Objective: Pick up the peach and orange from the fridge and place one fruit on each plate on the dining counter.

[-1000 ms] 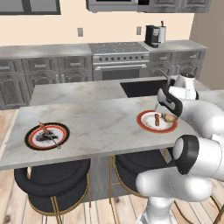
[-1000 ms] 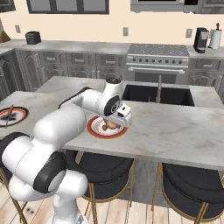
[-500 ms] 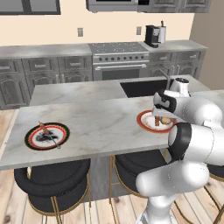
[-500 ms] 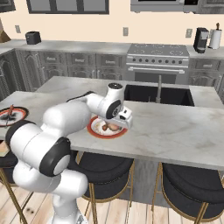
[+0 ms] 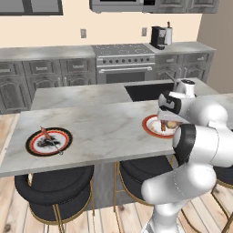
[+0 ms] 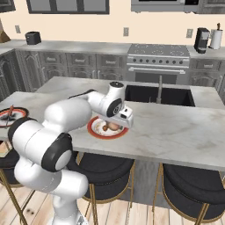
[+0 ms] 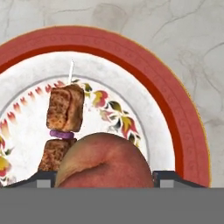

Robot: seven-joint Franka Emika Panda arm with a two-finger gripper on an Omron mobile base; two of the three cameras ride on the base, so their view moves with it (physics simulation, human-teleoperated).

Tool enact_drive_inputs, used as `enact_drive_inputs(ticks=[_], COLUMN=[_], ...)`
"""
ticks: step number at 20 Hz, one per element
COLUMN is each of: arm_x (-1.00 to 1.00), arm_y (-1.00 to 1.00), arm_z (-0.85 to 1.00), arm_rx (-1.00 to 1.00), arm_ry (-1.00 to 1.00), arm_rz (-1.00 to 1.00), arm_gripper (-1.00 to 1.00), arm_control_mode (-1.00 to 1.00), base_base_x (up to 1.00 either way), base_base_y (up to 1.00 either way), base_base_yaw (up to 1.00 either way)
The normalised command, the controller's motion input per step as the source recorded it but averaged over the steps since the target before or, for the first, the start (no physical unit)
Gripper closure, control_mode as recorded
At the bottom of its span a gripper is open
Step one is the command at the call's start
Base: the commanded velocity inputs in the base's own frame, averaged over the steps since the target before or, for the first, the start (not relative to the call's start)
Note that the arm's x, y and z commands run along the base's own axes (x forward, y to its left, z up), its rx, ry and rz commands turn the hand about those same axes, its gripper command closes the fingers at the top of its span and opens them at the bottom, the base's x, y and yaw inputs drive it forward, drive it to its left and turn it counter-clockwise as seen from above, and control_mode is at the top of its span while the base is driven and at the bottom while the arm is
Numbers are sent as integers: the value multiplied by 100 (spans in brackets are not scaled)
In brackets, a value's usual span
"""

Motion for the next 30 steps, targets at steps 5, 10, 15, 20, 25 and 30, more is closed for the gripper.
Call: enact_drive_inputs(ticks=[5, 10, 15, 20, 25, 30], arm_x=[-16, -28, -62, -85, -100, -96], arm_y=[25, 21, 10, 7, 36, 70], arm_z=[1, 27, 72, 83, 72, 52], arm_rx=[0, 0, -4, -6, -12, -13], arm_ry=[0, -1, -17, -22, -24, -17], arm_rz=[5, 4, 0, 0, 6, 13], arm_gripper=[-100, -100, -100, -100, -100, -100], arm_control_mode=[-100, -100, -100, -100, -100, -100], base_base_x=[0, 0, 0, 0, 0, 0], base_base_y=[0, 0, 0, 0, 0, 0], base_base_yaw=[0, 0, 0, 0, 0, 0])
